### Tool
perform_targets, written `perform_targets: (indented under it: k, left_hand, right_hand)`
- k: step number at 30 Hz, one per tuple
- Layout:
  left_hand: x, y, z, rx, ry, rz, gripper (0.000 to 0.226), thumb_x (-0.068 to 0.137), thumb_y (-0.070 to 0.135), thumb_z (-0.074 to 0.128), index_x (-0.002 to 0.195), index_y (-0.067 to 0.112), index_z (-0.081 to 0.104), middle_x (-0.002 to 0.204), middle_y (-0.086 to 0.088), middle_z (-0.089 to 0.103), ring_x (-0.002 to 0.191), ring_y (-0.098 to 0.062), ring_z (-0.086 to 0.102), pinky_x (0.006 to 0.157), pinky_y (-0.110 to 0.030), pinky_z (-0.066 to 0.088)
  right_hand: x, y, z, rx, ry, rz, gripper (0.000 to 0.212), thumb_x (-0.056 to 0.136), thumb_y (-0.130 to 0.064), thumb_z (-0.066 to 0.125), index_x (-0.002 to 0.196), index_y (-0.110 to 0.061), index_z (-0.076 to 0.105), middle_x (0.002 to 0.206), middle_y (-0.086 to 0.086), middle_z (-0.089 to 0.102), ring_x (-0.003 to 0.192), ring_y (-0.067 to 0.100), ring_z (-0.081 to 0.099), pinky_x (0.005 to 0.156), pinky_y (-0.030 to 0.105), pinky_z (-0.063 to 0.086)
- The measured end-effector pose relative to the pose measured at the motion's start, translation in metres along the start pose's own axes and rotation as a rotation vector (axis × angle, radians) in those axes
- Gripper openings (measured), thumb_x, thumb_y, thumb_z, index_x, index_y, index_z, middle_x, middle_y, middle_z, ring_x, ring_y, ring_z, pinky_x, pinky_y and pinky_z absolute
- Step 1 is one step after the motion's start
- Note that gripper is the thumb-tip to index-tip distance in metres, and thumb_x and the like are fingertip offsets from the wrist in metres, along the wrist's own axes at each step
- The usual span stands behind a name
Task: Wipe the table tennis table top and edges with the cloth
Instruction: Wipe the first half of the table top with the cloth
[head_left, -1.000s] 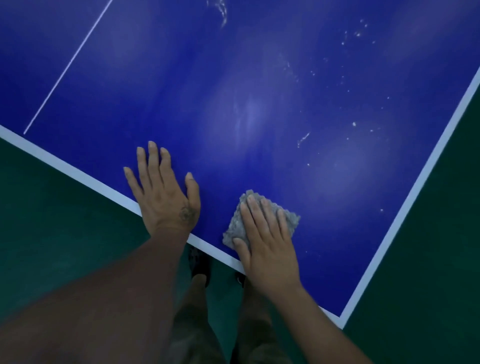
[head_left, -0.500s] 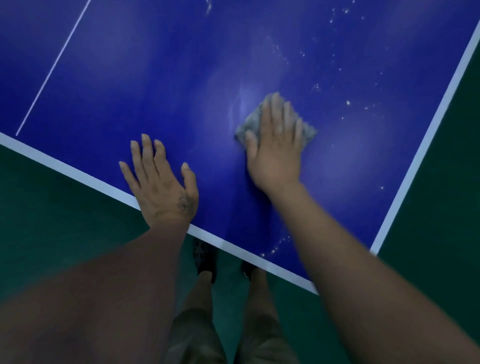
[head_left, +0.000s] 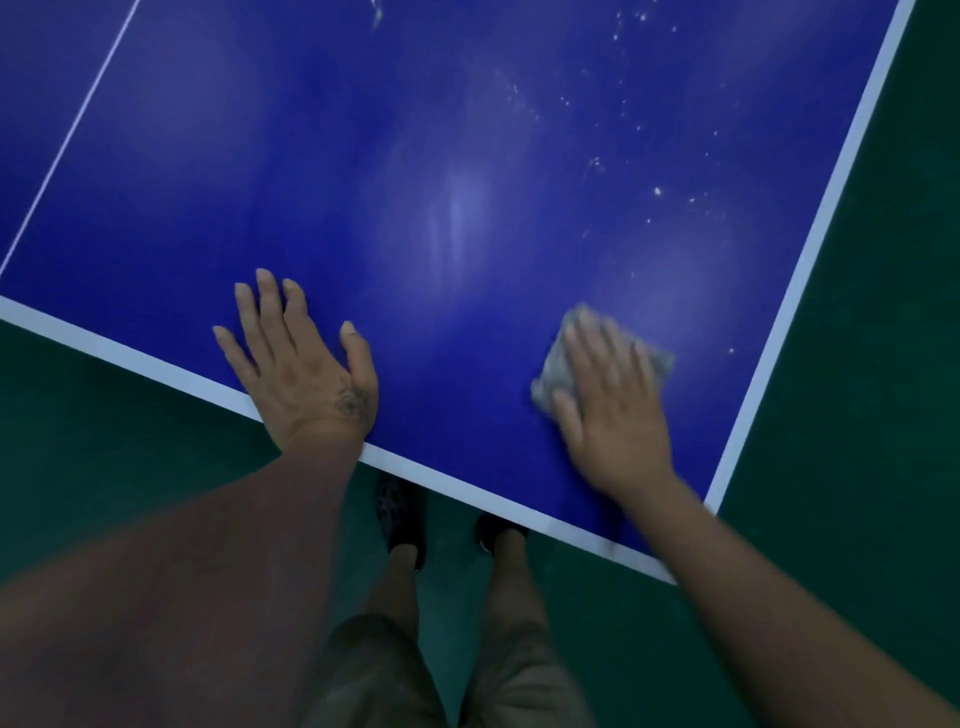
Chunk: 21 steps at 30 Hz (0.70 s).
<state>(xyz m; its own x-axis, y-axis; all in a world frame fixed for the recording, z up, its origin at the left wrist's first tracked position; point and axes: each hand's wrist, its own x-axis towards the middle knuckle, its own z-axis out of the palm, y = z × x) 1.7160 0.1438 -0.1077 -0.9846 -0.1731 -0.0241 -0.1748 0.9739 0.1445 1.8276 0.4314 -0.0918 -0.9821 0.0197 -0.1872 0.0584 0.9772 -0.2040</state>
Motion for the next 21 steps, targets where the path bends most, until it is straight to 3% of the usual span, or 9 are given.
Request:
perform_targets:
  k: [5,8,15,18,21]
  left_hand:
    - [0.000,-0.001,-0.001,0.011,0.008,0.009,0.072,0.108,0.049,0.032,0.168,0.008,0.026,0.180,-0.008,0.014,0.168,-0.027,0.003,0.135,-0.059,0.004]
    - [0.001,0.001,-0.003,0.013,-0.004,0.009,0.073,0.108,0.049,0.030,0.169,0.009,0.025,0.181,-0.007,0.012,0.168,-0.026,0.002,0.135,-0.058,0.003]
    - [-0.002,0.003,-0.008,0.030,-0.023,0.018,0.073,0.110,0.049,0.023,0.170,0.008,0.020,0.181,-0.008,0.009,0.168,-0.028,0.001,0.134,-0.060,0.002]
    - [-0.007,0.008,-0.014,-0.008,-0.040,0.003,0.069,0.114,0.044,0.021,0.171,0.006,0.016,0.181,-0.009,0.006,0.168,-0.028,0.000,0.134,-0.060,0.001]
    - [-0.028,0.028,-0.019,-0.176,0.002,-0.040,0.067,0.115,0.041,0.027,0.169,0.003,0.020,0.180,-0.014,0.015,0.167,-0.029,0.011,0.134,-0.057,0.007]
  right_hand:
    - [0.131,0.037,-0.036,0.028,0.051,0.265,0.067,0.115,-0.043,0.025,0.172,-0.014,0.006,0.180,0.003,0.002,0.166,0.024,0.000,0.134,0.051,0.002]
    - [0.158,0.023,-0.044,0.088,0.048,0.376,0.069,0.114,-0.044,0.024,0.171,-0.012,0.004,0.180,0.004,-0.001,0.166,0.026,-0.002,0.134,0.053,0.000]
    - [0.003,-0.078,0.003,0.047,0.062,0.276,0.069,0.113,-0.044,0.030,0.172,-0.016,0.008,0.180,0.001,0.002,0.166,0.021,0.001,0.134,0.051,0.009]
    - [-0.075,-0.079,0.022,0.020,0.063,0.281,0.070,0.113,-0.046,0.030,0.172,-0.017,0.007,0.180,-0.001,0.000,0.166,0.019,0.000,0.133,0.054,0.015]
    - [-0.112,-0.045,0.025,0.010,0.058,0.177,0.067,0.113,-0.045,0.032,0.171,-0.016,0.017,0.180,-0.001,0.009,0.166,0.021,0.009,0.132,0.055,0.020]
